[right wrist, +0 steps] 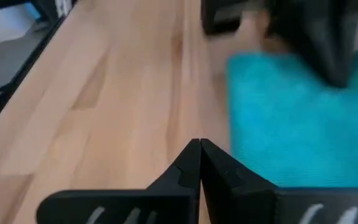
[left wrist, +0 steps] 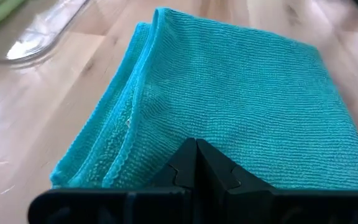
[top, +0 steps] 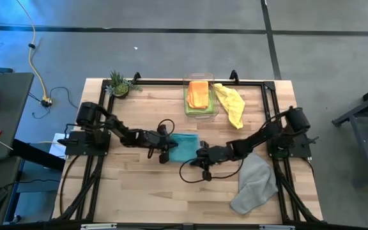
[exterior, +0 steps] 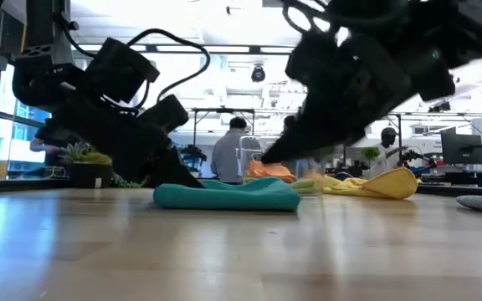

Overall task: Fold microfiber towels
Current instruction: Fold the blue microfiber cloth

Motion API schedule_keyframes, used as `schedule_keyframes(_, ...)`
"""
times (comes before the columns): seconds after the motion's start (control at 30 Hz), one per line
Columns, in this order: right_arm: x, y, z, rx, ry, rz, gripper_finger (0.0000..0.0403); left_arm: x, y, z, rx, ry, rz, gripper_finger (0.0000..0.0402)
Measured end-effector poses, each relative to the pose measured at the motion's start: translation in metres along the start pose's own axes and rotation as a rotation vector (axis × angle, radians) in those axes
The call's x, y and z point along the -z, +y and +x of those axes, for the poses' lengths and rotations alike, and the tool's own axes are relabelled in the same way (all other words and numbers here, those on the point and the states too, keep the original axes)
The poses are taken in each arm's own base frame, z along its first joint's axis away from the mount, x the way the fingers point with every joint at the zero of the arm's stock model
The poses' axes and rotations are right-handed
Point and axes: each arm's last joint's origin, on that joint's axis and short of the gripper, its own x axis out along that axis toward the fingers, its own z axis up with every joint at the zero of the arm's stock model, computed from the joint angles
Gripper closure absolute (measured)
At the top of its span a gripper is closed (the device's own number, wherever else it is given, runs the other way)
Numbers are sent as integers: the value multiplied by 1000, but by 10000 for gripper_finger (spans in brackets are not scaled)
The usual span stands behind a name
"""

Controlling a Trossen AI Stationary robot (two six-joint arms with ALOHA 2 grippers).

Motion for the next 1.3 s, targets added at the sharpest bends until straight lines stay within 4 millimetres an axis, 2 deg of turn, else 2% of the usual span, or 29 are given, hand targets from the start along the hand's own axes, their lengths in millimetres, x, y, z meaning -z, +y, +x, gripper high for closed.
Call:
schedule_keyframes(0.17, -11, -18, -6, 114, -22, -29, 403, -8, 4, -9, -54, -41, 10, 401)
schedule_keyframes(0.37, -2, -53, 4, 226, 24, 29, 403, -10, 9, -10, -75, -48, -22, 401)
schedule_keyframes(0.5, 7, -66, 9, 263, 65, 45, 403, -6, 10, -10, -110, -11, -15, 401)
schedule_keyframes(0.97, 9, -69, 9, 319, 69, 43, 403, -2, 13, -11, -208, 28, 10, 401)
schedule_keyframes(1.17, 10, -69, 9, 312, 71, 55, 403, -16, 17, -18, -214, -21, 9, 401)
schedule_keyframes(1.3, 10, -69, 9, 310, 72, 55, 403, -24, 16, -22, -114, -48, -10, 402)
